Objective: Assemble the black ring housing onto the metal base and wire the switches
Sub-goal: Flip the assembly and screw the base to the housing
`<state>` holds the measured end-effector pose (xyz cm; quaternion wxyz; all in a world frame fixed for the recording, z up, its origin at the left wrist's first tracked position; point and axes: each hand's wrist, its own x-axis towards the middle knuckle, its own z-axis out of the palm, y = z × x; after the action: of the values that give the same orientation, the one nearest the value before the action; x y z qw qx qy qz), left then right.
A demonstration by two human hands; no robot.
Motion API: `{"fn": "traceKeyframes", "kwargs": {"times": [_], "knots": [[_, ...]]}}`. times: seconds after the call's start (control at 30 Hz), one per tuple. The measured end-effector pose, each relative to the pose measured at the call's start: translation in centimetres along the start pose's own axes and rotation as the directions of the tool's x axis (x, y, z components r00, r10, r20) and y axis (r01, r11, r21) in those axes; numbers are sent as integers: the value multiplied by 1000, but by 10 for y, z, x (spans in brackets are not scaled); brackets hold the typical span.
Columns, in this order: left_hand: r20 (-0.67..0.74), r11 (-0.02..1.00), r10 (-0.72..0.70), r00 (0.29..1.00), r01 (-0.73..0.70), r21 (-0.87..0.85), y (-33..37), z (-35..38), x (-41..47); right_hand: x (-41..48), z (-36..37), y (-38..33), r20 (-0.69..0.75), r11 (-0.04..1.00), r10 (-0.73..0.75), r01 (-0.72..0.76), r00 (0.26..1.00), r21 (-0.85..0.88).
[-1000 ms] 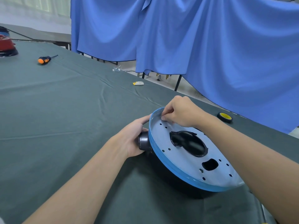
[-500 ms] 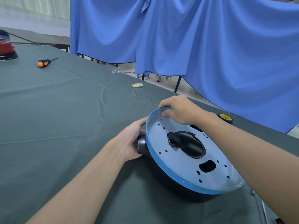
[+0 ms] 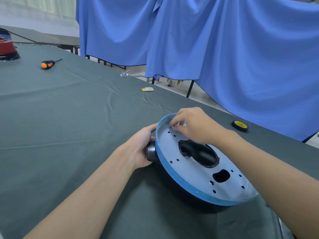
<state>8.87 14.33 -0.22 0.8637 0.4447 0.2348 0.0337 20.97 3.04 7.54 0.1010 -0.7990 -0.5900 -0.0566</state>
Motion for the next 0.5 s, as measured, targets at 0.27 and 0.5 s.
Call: {"fn": "traceKeyframes", "kwargs": {"times": [0.27, 0.5], "knots": [[-34, 1000, -13, 999, 14, 28, 0, 6, -4, -10, 10, -4, -9, 992, 104, -103, 995, 76], [31, 999, 1, 1000, -2, 33, -6, 19, -25, -26, -4, -4, 171, 872, 152, -214, 973, 441]]}}
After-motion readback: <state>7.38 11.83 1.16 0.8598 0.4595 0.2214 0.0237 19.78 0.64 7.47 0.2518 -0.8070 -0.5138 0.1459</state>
